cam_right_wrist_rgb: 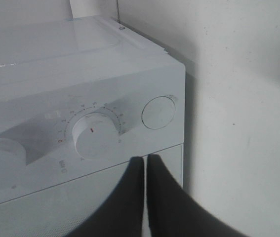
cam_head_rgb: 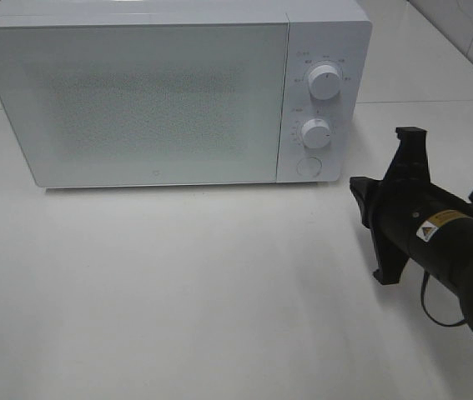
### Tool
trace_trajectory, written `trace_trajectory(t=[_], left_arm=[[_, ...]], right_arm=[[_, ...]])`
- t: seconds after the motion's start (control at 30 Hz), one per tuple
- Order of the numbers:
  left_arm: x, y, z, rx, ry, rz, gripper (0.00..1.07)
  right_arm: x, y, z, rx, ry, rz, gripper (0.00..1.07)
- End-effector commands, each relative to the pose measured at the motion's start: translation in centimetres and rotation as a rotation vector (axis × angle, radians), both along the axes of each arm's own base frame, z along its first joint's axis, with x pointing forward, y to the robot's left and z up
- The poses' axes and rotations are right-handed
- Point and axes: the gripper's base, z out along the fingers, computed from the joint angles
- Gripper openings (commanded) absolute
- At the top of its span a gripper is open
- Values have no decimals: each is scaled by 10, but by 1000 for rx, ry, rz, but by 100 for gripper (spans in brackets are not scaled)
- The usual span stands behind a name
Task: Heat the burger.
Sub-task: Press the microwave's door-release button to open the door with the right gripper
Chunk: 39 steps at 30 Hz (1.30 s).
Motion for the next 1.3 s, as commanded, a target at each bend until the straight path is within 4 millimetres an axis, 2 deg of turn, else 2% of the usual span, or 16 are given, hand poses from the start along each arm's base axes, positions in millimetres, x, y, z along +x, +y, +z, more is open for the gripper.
trace_trajectory(t=[0.03, 0.47, 0.77, 0.97, 1.3], left_arm=[[-3, -1, -1, -6, -19, -3, 89], [-3, -1, -1, -6, -19, -3, 89], [-3, -1, -1, -6, -19, -3, 89], [-3, -1, -1, -6, -19, -3, 89], [-3, -1, -1, -6, -19, -3, 89]], right_arm=[[13, 10, -3, 20, 16, -4, 2], [52, 36, -20, 33, 48, 2, 1], [69, 44, -38, 37, 80, -28, 0], [83, 42, -45, 34, 98, -44, 0], [102, 30, -40, -9, 73, -77, 0]])
